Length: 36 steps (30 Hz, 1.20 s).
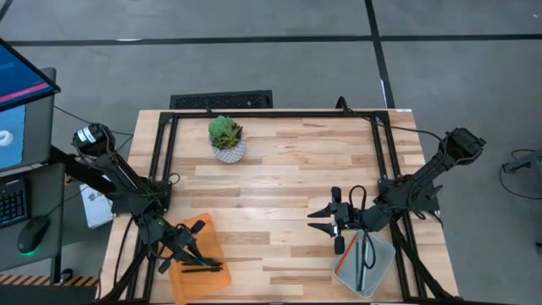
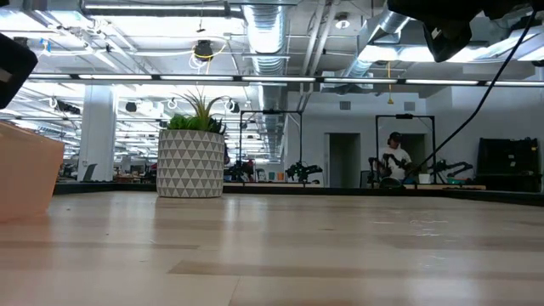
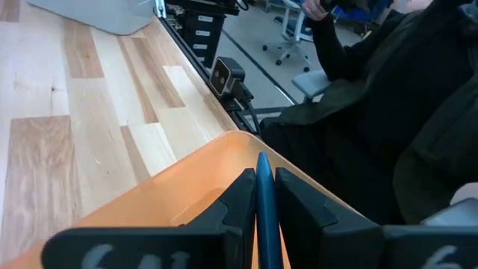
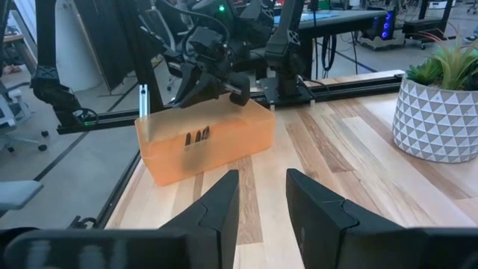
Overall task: Sort pens & pencils
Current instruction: Put the blue pen into the orange bin
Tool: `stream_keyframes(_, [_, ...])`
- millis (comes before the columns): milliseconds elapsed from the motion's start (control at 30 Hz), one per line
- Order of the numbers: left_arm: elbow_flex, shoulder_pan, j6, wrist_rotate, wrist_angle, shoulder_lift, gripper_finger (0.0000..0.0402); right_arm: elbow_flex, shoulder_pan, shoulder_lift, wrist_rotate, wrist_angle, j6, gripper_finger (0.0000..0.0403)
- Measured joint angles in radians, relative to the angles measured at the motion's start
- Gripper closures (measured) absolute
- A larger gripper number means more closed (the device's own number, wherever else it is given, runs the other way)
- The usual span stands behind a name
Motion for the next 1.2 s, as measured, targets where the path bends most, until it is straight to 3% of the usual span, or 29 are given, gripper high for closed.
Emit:
stream_keyframes(600, [0.000, -0.001, -0.022, 0.020, -0.037, 0.000, 0.0361, 0.000, 0.000, 0.000, 0.000, 0.000, 0.009, 0.0269])
stream_keyframes(867, [0.000, -0.001, -0.175, -0.028, -0.055, 0.000, 0.0360, 0.000, 0.000, 0.000, 0.000, 0.000, 0.009, 0.0269])
stream_keyframes(1200, [0.000, 0.000, -0.186, -0.032, -0.051, 0.000, 0.0360, 0.000, 0.000, 0.000, 0.000, 0.000, 0.008, 0.0269])
